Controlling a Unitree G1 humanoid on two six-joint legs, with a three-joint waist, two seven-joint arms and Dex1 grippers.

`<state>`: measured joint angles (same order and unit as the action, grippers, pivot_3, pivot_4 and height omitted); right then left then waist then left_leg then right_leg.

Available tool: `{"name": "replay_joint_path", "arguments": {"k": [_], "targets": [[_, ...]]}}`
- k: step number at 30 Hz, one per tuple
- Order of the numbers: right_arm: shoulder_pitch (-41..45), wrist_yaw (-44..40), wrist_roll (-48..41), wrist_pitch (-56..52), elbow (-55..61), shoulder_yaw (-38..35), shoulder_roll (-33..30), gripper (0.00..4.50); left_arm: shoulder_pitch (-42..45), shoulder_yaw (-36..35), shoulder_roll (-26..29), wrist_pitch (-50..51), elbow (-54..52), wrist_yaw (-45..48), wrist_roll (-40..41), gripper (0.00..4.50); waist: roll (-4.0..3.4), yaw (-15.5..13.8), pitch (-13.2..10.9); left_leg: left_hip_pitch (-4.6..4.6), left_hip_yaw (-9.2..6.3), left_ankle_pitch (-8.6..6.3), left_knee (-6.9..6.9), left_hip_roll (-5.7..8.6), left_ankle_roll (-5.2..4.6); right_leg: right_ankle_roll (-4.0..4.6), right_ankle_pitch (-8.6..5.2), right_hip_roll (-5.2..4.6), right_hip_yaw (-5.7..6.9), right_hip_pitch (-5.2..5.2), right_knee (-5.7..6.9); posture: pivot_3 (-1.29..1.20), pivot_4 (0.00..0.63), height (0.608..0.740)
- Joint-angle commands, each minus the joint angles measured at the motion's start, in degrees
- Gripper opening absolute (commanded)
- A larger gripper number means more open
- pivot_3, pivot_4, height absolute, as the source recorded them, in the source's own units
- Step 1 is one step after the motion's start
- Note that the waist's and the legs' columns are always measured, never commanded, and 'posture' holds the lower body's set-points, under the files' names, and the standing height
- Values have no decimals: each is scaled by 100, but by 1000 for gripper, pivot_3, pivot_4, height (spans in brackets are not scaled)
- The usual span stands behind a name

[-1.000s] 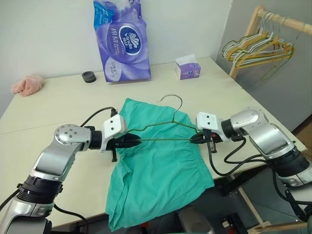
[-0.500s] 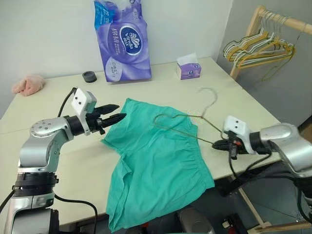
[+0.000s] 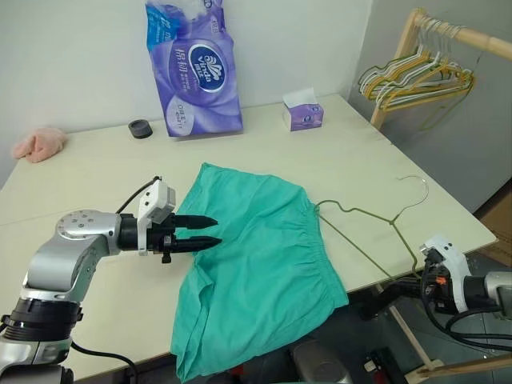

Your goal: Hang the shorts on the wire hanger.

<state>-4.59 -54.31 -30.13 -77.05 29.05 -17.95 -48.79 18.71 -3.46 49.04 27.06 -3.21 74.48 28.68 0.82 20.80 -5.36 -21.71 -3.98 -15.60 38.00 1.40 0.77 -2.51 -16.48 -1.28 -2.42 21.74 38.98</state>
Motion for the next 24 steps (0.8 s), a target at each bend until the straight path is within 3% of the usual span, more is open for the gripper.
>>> {"name": "replay_joint_path", "arguments": {"k": [1,24], "targets": [[10,94,-274,-181,43,-198,-92,0,108,53,-8,-79,-59,26,-24,2314,-2,11,-1,0,1,0,-1,0,0,1,0,0,-1,0,0,-475,87,740],[295,721,-1365,-1054,-618,-791,243,0,-183,95,-42,-351,-603,-88,-63,2314,1,-21,-5,-1,8,-2,-4,0,-3,-3,-4,1,-7,1,-5,-440,84,740]]}}
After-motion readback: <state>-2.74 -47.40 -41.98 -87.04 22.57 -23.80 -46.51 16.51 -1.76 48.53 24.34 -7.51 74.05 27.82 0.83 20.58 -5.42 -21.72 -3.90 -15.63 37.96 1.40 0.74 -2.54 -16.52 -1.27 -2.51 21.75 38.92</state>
